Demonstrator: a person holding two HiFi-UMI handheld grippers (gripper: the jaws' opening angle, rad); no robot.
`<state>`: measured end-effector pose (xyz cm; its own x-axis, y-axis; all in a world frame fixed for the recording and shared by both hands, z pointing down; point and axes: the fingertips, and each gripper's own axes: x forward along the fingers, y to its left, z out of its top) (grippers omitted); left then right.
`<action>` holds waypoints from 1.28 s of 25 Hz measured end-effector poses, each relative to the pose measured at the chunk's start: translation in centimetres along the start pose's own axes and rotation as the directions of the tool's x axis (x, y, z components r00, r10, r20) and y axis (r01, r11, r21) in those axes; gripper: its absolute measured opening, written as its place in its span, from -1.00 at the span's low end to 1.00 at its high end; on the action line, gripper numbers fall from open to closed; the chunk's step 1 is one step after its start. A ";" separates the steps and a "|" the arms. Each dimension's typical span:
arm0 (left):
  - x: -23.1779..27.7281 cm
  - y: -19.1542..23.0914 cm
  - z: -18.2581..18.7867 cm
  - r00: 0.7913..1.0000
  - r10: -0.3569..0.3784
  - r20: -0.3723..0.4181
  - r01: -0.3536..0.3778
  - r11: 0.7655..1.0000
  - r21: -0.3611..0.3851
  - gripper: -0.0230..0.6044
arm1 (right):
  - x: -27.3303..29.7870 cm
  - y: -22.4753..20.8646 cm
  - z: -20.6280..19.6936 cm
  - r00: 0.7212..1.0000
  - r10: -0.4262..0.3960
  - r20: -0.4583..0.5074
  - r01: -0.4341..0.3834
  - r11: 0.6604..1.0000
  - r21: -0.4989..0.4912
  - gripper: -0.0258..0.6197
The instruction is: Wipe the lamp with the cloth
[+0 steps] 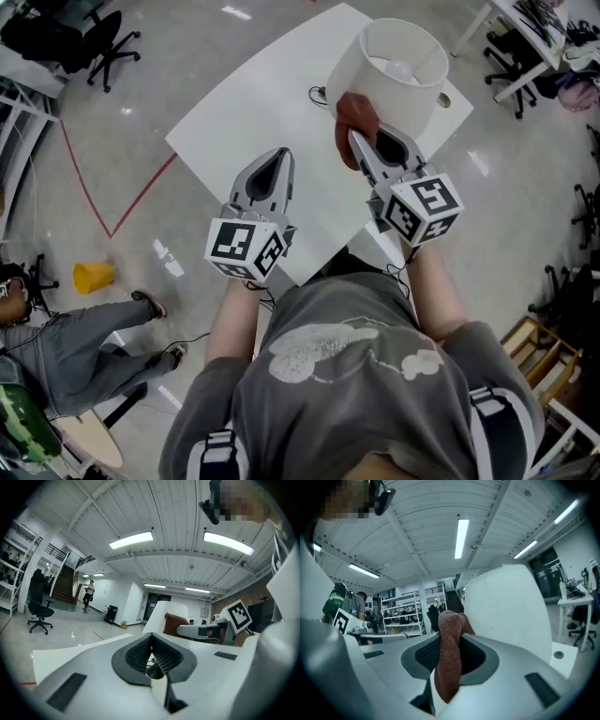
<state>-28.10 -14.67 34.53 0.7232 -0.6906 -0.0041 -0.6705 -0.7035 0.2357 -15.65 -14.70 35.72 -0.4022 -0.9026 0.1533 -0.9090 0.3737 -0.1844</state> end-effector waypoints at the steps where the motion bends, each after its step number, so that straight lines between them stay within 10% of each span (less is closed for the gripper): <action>1: 0.2 -0.1 -0.3 1.000 0.003 -0.010 -0.003 1.000 -0.002 -0.90 | 0.2 0.0 -0.8 1.000 0.006 -0.020 -0.006 1.000 -0.001 -0.64; 18: 1.7 0.0 0.2 0.993 0.108 -0.038 -0.106 0.993 0.042 -0.90 | 2.5 3.9 -5.4 0.964 0.227 -0.139 -0.227 0.974 0.013 -0.64; 32: 4.0 3.6 5.2 0.990 -0.143 0.008 0.142 0.989 0.049 -0.90 | 5.0 4.4 2.1 0.998 -0.042 0.047 0.044 0.998 -0.040 -0.64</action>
<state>-28.52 -20.82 30.32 0.8101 -0.5846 -0.0456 -0.5682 -0.8018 0.1852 -21.47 -18.00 33.61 -0.3578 -0.9266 0.1155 -0.9296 0.3417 -0.1381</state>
